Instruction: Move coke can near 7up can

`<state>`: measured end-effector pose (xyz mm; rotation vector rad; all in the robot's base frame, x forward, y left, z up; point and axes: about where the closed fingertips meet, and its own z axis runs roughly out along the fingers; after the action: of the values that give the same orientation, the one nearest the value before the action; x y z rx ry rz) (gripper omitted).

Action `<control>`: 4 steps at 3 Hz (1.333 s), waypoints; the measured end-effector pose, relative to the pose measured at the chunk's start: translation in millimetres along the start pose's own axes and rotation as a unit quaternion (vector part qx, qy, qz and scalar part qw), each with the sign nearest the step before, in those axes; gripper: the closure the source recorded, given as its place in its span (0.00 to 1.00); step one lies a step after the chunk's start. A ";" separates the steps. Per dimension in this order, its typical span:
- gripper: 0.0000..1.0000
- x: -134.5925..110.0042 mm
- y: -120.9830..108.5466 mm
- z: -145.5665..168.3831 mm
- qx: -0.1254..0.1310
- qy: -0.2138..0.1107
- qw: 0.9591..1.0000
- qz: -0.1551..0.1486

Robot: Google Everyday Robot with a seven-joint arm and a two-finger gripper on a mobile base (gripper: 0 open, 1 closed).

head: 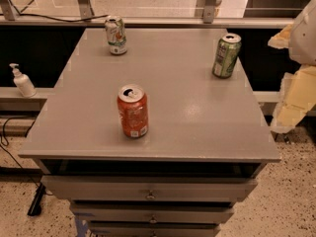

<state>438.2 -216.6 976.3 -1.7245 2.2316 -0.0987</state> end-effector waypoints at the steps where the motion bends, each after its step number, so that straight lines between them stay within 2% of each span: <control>1: 0.00 0.0 0.0 0.0 0.000 0.000 1.000 0.000; 2: 0.00 -9.3 -0.5 19.3 -0.009 -0.050 0.998 0.021; 3: 0.00 -29.3 1.8 68.0 -0.032 -0.148 0.987 0.054; 4: 0.00 -62.0 0.6 104.0 -0.043 -0.250 0.964 0.076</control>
Offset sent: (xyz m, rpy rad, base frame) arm 0.0425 0.0491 -0.0709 0.5452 0.0020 -0.0585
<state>481.5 -143.0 890.4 -1.4100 1.9930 0.4278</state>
